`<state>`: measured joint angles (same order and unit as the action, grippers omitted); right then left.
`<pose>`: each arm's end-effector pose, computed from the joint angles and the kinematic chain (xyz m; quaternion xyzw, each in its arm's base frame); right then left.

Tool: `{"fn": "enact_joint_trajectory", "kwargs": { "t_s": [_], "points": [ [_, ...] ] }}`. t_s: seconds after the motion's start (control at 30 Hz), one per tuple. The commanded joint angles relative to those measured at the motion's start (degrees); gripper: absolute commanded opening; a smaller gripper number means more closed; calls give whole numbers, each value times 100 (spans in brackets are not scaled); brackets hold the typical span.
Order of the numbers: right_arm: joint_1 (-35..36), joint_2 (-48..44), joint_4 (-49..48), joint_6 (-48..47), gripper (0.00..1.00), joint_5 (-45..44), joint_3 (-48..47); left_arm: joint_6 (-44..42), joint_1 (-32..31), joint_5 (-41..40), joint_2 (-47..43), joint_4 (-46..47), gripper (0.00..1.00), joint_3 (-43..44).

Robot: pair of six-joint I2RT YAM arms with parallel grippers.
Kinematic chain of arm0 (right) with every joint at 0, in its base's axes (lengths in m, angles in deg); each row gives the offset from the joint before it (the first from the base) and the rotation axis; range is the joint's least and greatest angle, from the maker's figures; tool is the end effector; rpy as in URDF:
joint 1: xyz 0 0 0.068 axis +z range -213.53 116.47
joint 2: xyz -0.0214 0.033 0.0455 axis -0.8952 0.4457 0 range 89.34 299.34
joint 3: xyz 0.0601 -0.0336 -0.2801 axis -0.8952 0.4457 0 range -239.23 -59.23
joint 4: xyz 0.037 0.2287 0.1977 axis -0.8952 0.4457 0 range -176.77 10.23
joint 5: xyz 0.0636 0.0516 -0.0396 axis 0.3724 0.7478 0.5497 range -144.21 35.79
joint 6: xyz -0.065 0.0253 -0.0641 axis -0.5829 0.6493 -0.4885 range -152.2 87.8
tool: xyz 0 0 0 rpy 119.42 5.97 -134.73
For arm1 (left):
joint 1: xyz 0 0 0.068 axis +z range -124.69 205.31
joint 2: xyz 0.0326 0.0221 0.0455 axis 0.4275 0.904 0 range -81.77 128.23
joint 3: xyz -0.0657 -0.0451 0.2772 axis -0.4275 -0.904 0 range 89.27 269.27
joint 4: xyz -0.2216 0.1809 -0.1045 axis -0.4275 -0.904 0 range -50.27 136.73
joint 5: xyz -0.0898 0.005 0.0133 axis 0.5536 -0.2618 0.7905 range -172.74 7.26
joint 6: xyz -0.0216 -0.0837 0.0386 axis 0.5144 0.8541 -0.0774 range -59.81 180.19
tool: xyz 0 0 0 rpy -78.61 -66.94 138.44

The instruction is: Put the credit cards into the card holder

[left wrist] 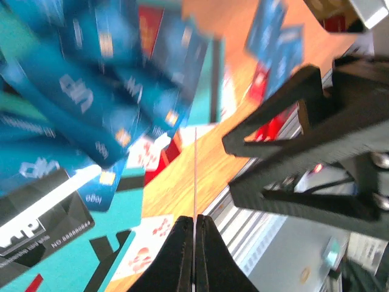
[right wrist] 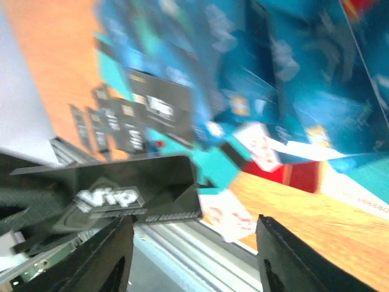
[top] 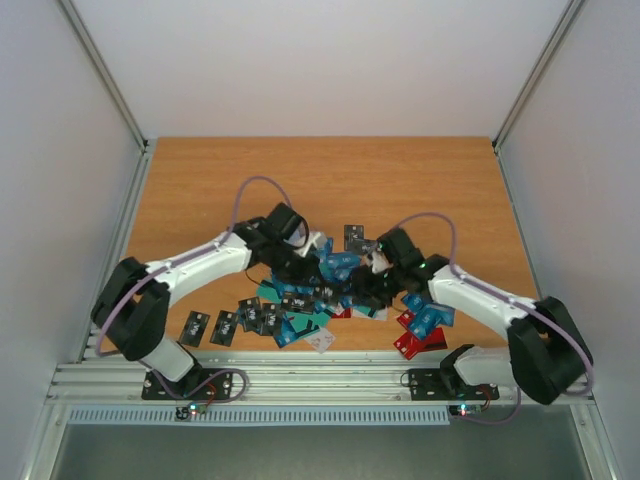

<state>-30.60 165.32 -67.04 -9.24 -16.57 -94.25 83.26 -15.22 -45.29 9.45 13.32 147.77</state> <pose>0.2069 0.1963 0.1165 -0.1609 0.9052 0.3879 0.0653 0.2400 -0.2737 0.1572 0.2063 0.9058 -0.3702 0.0010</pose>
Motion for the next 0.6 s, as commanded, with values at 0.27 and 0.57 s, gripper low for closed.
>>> {"fn": "enact_joint_trajectory", "kwargs": {
  "t_s": [0.27, 0.57],
  "points": [
    [-278, -902, 1374, 880, 63, -819, -2789, 2424, 907, -412, -1246, 714, 0, 1388],
    [-273, -742, 769, 1317, 59, -930, -3555, 4216, 940, -754, -1581, 2282, 0, 1545]
  ]
}}
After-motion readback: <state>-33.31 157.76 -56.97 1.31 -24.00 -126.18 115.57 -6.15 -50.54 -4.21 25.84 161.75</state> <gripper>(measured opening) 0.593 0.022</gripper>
